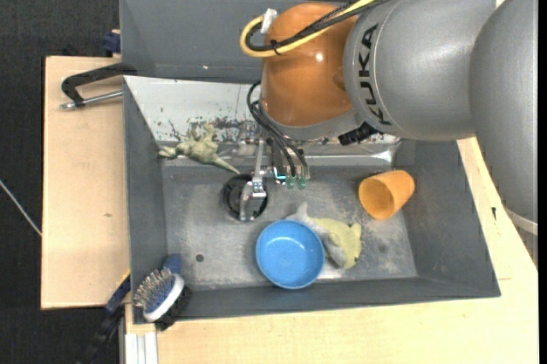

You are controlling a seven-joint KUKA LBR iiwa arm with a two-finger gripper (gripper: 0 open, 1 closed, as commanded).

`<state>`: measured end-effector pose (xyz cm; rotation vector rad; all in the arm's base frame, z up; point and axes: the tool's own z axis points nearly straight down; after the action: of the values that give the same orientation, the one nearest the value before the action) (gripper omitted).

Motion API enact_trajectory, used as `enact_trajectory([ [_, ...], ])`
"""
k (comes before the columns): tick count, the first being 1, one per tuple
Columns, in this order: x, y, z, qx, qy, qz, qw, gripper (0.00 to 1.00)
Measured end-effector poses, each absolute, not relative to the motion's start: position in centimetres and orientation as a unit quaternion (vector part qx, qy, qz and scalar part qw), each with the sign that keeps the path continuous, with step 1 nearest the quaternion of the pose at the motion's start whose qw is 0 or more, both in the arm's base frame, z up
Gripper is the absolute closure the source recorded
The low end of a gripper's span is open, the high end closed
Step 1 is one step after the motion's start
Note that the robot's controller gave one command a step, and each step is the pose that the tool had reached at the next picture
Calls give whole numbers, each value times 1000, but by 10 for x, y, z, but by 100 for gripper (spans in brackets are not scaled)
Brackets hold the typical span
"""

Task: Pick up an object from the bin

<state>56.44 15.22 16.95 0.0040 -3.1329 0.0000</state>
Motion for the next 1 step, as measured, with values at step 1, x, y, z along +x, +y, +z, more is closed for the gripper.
enact_trajectory([
  [1, 515, 80, 84, 4, -1000, 0, -5, 0],
])
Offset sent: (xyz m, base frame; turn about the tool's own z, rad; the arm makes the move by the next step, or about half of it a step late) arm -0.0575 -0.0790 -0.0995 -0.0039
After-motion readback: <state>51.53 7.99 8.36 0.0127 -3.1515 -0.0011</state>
